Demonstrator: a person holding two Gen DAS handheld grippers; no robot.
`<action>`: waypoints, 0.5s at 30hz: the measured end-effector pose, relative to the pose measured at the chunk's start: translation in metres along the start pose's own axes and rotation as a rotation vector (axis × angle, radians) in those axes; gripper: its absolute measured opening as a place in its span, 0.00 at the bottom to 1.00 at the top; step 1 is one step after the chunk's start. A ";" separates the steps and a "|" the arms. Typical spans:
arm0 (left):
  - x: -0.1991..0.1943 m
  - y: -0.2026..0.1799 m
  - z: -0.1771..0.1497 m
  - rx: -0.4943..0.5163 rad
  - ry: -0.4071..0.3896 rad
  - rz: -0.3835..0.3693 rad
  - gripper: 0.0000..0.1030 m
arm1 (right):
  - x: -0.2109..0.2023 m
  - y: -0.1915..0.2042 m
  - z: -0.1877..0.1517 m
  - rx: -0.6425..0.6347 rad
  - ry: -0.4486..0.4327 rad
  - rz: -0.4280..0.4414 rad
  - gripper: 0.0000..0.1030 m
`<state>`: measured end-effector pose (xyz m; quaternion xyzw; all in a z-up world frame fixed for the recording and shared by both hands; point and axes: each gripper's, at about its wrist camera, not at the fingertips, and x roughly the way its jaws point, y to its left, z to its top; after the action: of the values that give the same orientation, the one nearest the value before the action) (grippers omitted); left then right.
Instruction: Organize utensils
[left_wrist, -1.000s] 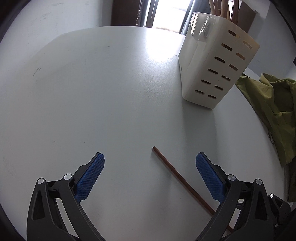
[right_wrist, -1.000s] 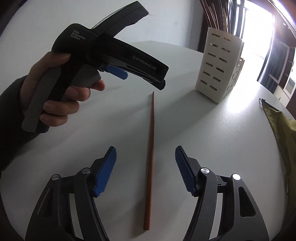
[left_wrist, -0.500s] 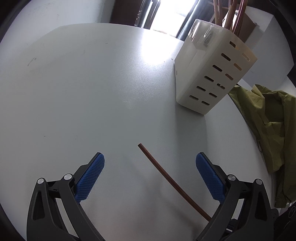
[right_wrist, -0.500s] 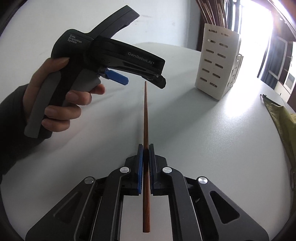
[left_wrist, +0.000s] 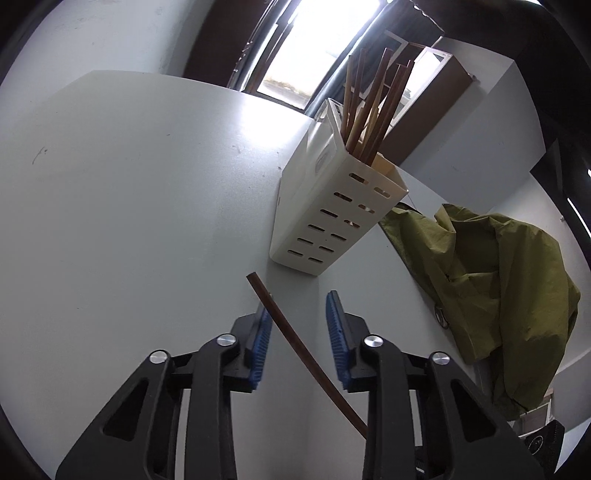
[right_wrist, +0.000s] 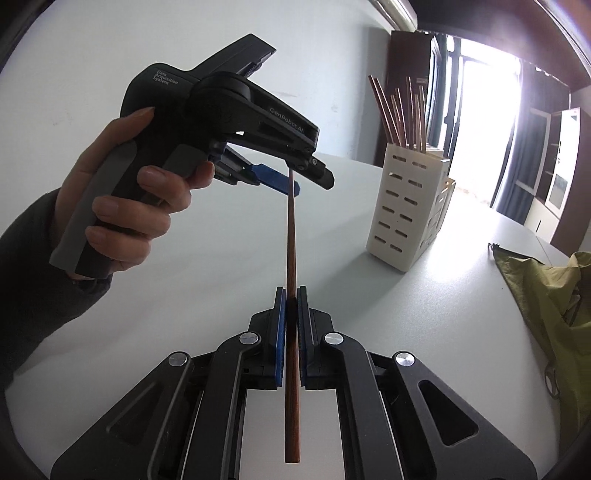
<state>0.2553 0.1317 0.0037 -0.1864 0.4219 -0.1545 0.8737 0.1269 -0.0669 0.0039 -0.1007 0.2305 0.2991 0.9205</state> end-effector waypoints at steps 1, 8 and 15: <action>-0.001 -0.001 0.001 -0.003 -0.002 -0.012 0.13 | -0.002 -0.002 0.001 0.003 -0.006 -0.002 0.06; -0.023 -0.028 0.006 0.012 -0.112 -0.059 0.06 | -0.014 -0.016 0.001 0.062 -0.090 0.060 0.07; -0.056 -0.077 0.027 0.107 -0.279 -0.040 0.04 | -0.046 -0.051 0.021 0.121 -0.259 0.013 0.47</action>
<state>0.2351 0.0924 0.0925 -0.1676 0.2837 -0.1667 0.9293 0.1321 -0.1245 0.0475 -0.0039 0.1282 0.3012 0.9449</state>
